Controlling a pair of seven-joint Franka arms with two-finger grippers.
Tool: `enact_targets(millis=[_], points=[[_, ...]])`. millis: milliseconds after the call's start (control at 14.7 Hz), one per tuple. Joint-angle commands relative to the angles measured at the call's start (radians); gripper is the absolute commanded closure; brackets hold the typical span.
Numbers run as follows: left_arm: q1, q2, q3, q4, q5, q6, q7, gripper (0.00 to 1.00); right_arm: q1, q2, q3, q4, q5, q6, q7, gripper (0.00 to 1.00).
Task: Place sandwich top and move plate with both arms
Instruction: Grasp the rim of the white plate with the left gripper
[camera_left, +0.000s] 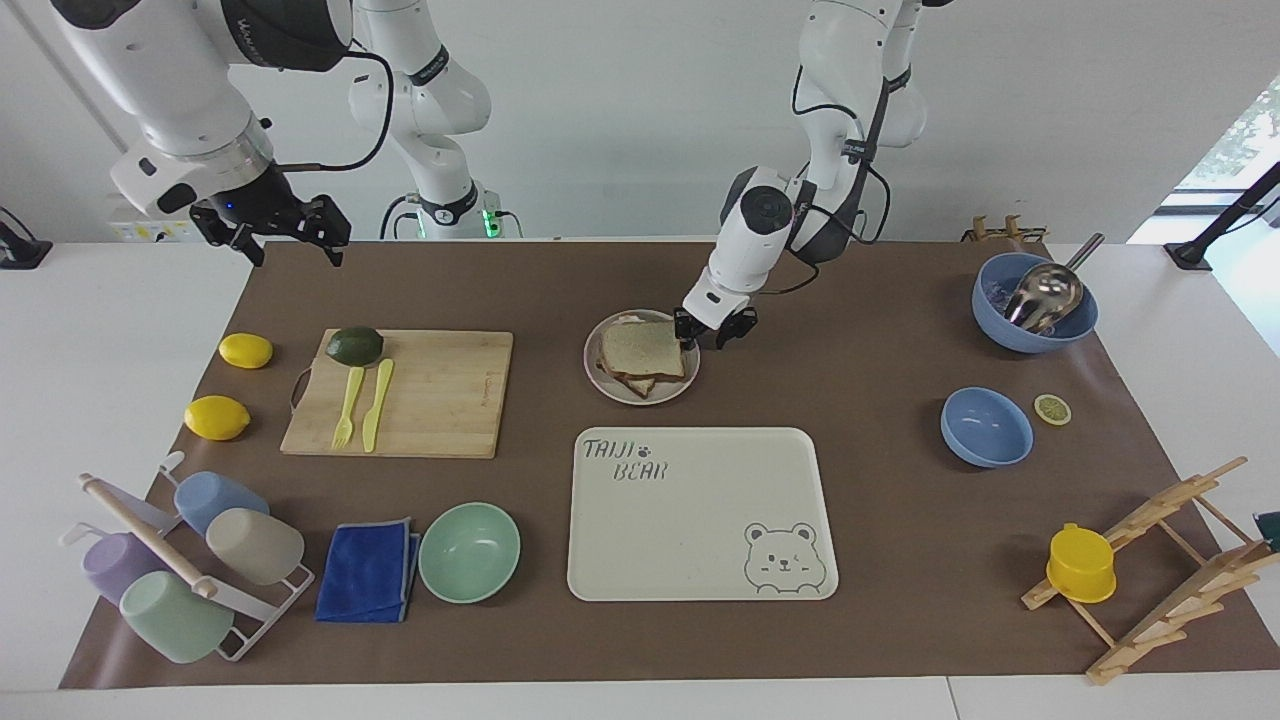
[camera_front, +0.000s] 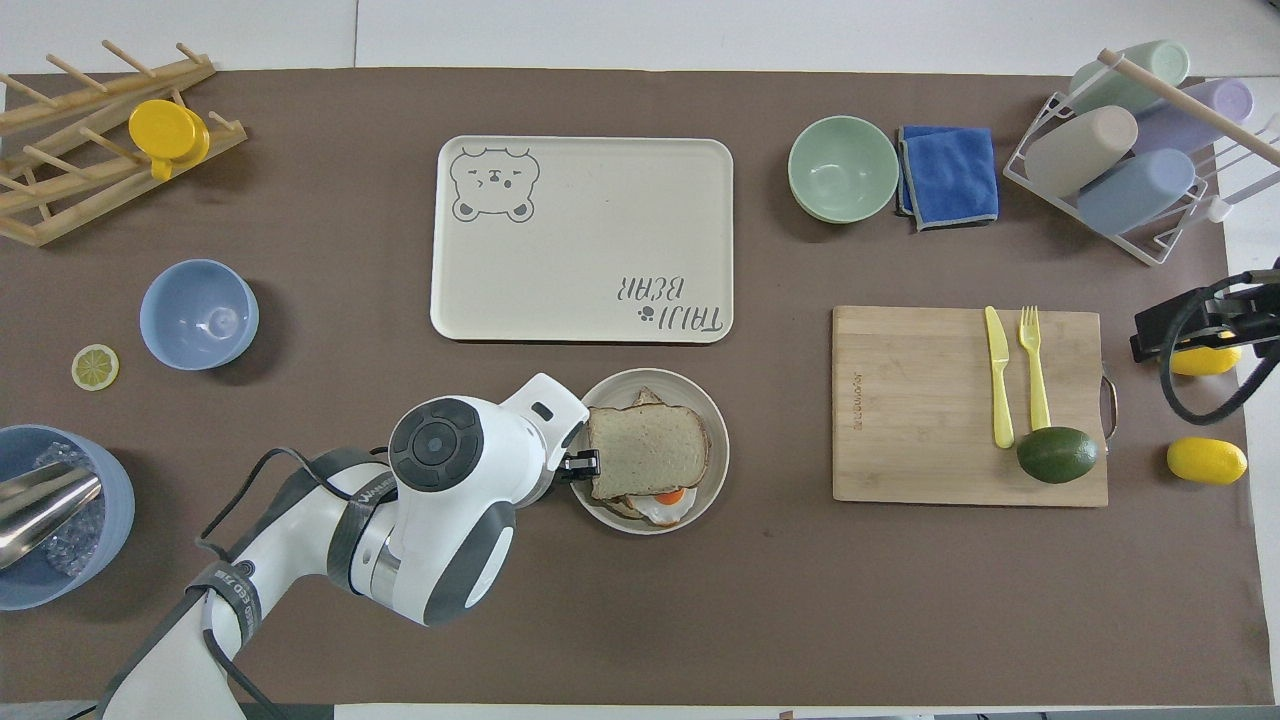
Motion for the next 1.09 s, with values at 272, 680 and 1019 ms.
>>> enact_targets(millis=[272,680,1019], points=[[-0.025,-0.004,0.014,-0.014,-0.037,0.028,0.001,0.7,0.008,-0.007,-0.02,-0.013,0.021,0.011,0.002,0.0],[-0.041,-0.004,0.014,-0.011,-0.045,0.028,0.001,1.0,0.007,-0.001,-0.018,-0.008,0.023,0.0,-0.021,0.0],[-0.029,-0.001,0.014,-0.003,-0.045,0.019,0.004,1.0,0.004,-0.001,-0.018,-0.006,0.021,0.003,-0.021,0.0]])
